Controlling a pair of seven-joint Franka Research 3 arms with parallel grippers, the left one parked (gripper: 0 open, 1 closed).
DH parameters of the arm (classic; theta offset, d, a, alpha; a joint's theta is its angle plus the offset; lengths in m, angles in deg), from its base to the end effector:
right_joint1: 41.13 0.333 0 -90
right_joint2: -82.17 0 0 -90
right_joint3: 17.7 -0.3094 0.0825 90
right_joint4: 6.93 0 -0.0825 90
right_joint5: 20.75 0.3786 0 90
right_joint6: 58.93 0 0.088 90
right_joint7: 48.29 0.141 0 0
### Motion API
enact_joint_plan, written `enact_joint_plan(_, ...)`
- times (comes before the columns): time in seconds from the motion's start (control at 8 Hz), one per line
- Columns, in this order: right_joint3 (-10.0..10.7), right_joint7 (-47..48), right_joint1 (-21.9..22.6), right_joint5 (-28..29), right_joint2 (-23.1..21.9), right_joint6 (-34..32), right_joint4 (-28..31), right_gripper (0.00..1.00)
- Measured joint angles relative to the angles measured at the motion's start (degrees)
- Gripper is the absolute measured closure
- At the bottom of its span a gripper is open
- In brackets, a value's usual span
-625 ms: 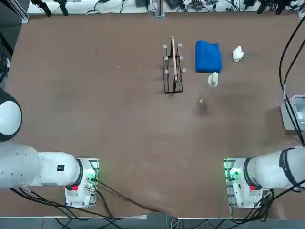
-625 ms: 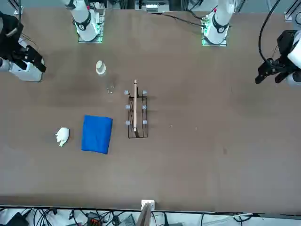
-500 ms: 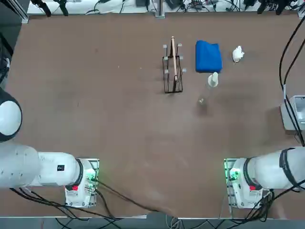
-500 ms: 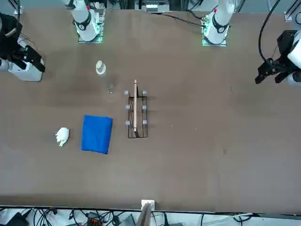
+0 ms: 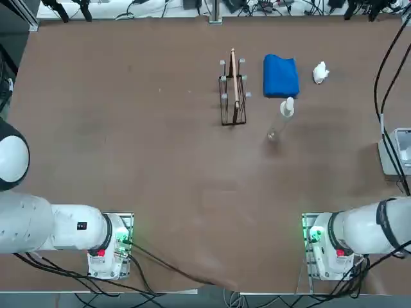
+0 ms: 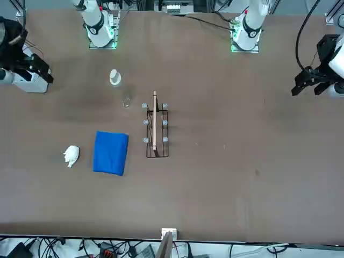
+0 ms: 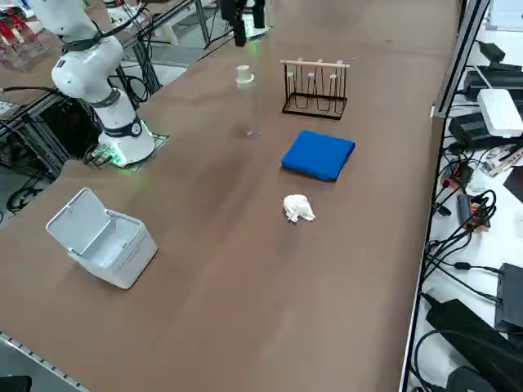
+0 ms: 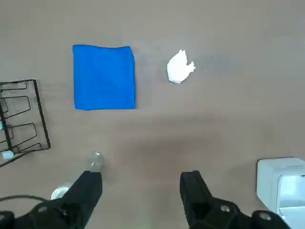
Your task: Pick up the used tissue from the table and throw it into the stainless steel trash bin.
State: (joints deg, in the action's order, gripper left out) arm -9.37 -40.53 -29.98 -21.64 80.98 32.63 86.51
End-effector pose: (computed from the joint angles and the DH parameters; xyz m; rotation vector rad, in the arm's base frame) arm 0.5434 0.0239 0.5695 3.1251 -0.1339 -0.0173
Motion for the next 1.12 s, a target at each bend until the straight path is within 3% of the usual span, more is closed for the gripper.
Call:
enact_joint_plan(0.25,0.0,-4.53,-0.04,0.0,5.98,6.58,-0.03,0.0)
enact_joint_plan(0.75,0.23,-23.55,-2.68,-0.07,19.36,18.9,-0.29,0.0)
enact_joint_plan(1.12,0.25,-27.01,-5.03,-0.07,26.85,26.96,-0.35,0.0)
